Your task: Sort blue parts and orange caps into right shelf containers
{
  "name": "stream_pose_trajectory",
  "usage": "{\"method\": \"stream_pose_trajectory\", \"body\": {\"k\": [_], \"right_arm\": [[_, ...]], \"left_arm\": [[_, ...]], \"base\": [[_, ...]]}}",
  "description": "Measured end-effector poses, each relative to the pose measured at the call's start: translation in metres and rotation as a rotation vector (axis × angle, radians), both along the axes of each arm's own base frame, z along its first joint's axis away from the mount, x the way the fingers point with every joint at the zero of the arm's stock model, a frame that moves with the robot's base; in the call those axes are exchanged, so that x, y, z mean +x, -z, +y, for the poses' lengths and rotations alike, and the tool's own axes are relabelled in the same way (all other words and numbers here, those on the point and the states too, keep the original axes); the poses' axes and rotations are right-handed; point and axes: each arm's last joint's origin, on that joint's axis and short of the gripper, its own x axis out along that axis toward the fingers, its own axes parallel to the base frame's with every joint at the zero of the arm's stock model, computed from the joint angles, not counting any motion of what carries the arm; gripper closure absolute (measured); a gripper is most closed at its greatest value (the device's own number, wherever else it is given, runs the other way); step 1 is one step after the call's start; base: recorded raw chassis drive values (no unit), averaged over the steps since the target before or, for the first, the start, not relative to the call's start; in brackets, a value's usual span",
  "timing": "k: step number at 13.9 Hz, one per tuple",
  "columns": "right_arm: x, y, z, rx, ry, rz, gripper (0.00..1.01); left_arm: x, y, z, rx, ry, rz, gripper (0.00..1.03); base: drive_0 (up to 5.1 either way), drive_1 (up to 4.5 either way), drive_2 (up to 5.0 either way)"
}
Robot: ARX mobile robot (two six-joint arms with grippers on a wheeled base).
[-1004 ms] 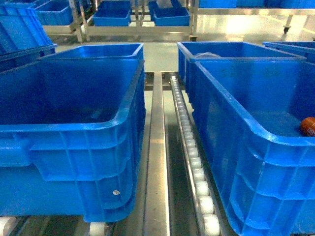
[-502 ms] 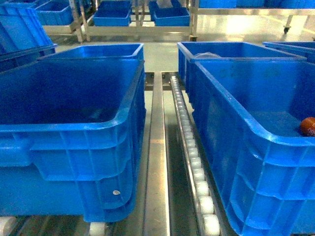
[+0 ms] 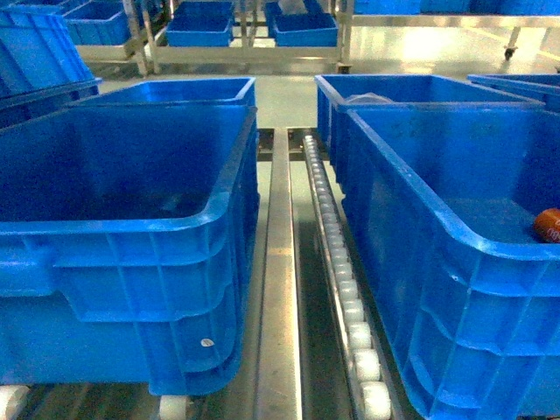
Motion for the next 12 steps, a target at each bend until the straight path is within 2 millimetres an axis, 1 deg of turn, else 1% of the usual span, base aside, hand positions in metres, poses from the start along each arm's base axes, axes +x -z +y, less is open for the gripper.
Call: {"method": "stream_pose_trajectory", "body": {"k": [12], "right_arm": [[0.0000, 0.0000, 0.0000, 0.000, 0.000, 0.000, 0.03]], "left_arm": [[0.0000, 0.0000, 0.0000, 0.000, 0.000, 0.000, 0.05]], "base": [[0.0, 0.00, 0.0]]}}
